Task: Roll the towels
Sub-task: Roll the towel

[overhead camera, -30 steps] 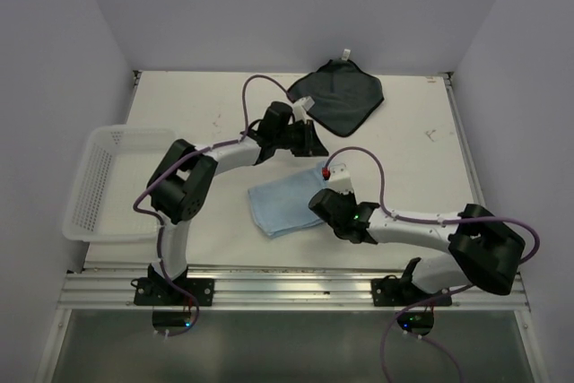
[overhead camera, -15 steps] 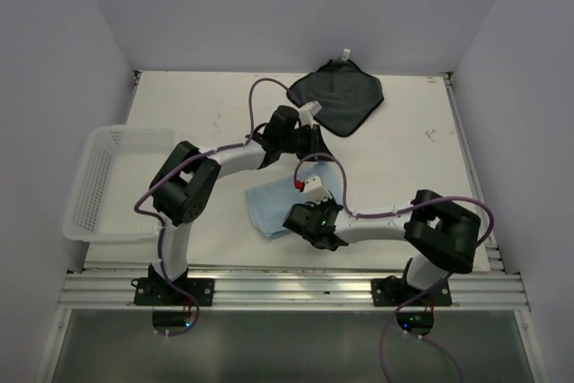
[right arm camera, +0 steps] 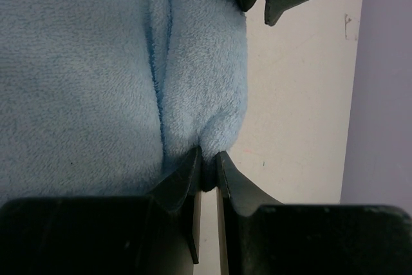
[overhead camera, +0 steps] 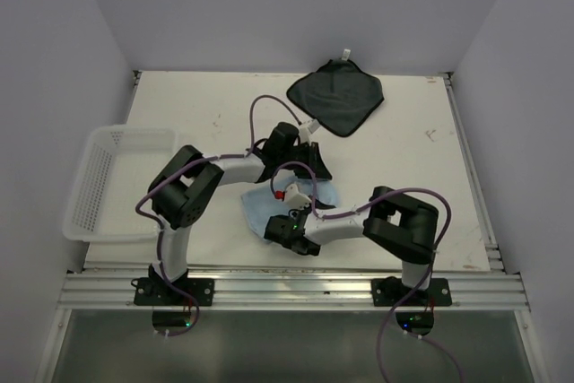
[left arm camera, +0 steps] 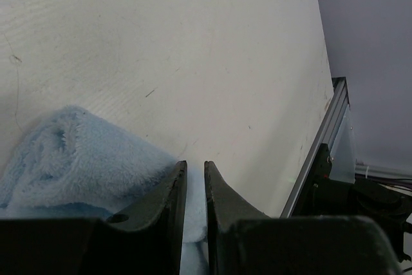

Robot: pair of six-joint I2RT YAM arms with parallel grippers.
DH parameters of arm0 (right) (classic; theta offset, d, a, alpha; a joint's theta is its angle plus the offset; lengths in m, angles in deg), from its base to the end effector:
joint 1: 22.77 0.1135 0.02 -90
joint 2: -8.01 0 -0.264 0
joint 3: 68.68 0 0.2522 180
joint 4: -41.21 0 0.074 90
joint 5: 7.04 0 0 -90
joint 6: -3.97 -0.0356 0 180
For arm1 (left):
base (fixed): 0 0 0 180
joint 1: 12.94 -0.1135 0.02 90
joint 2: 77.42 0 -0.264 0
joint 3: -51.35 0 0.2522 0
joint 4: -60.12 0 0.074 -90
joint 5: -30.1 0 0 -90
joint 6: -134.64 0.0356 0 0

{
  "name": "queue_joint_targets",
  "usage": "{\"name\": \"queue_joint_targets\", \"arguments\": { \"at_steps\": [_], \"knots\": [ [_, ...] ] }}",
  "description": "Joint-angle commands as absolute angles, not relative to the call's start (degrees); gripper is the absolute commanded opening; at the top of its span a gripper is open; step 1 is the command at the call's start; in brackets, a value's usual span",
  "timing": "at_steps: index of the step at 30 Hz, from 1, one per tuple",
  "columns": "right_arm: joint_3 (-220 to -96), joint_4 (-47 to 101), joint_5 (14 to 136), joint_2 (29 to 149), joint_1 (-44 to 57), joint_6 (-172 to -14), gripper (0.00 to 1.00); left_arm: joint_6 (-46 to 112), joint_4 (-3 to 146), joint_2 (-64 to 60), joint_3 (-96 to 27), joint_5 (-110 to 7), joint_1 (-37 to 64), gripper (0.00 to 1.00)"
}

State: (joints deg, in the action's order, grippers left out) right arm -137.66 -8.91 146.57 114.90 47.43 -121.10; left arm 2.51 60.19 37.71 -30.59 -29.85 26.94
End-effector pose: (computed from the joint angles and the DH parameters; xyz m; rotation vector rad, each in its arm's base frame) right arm 0.1312 0.2703 0.1214 -0.6189 2.0302 -0.7698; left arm 0.3192 -0.2899 0.1570 0.2982 2.3861 -1.3253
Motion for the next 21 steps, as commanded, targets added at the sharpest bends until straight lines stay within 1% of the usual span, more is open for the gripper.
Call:
{"name": "queue_joint_targets", "arguments": {
  "at_steps": [1, 13, 14, 15, 21],
  "knots": [
    [-140.36, -11.31, 147.20, 117.17, 48.51, -124.00, 0.00, 1.66, 55.61, 34.46, -28.51, -29.40, 27.05, 0.20],
    [-142.65, -13.85, 147.12, 119.98, 49.12, -125.66, 0.00, 1.93, 53.14, 36.22, -23.58, -29.75, 27.05, 0.20],
    [-142.65, -13.86, 147.03, 119.89, 49.04, -125.84, 0.01, 1.93, 52.88, 36.39, -23.58, -29.66, 27.05, 0.20],
    [-142.73, -13.86, 147.03, 119.81, 49.04, -126.02, 0.04, 1.93, 52.88, 36.57, -23.49, -29.66, 27.05, 0.20],
    [-141.86, -13.42, 146.15, 117.79, 48.95, -127.95, 0.14, 2.02, 52.70, 37.88, -22.70, -29.84, 27.05, 0.20]
  ]
}}
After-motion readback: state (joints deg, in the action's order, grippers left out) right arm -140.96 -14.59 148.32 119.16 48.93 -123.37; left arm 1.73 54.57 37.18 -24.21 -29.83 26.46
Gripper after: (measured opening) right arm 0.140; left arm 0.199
